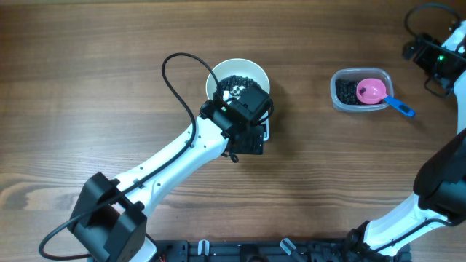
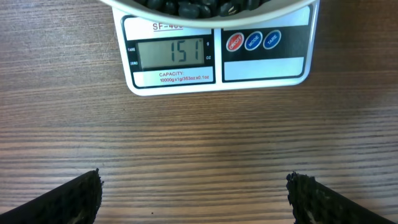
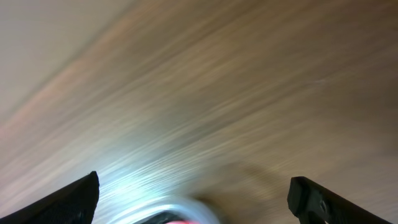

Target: Scoop item into bowl and weigh 150g on scale

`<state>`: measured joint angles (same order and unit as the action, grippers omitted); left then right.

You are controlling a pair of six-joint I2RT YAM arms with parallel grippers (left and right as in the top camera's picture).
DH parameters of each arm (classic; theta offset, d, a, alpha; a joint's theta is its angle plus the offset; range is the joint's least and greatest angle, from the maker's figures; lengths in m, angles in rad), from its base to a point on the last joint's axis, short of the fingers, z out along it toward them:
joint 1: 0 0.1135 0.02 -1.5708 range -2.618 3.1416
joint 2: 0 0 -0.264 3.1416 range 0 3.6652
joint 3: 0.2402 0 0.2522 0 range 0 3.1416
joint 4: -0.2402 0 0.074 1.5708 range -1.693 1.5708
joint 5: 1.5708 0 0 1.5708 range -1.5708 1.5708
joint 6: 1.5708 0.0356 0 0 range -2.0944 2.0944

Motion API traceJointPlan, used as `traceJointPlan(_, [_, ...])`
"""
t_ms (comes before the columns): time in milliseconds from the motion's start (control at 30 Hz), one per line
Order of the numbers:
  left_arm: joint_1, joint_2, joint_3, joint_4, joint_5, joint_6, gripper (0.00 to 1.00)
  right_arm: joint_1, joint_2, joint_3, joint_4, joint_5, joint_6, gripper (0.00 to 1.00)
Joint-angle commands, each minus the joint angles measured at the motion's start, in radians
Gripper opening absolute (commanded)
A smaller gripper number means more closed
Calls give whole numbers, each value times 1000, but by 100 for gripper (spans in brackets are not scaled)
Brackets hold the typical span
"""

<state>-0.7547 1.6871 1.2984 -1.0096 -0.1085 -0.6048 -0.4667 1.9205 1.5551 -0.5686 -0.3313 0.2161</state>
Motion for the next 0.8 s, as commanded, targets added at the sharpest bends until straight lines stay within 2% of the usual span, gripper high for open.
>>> traceJointPlan(0, [-7,8,-6,0,-20,-10,100,22,10,0,-97,-338,-41,100])
traceJointPlan(67, [-7,8,-6,0,-20,-9,100,57,10,0,-261,-339,-169,100])
traceJointPlan(167, [-7,8,-6,0,-20,-10,100,101,10,0,-361,-204,-216,100])
traceJointPlan(767, [-7,8,-6,0,-20,-10,100,129,10,0,-187,-162,-213,100])
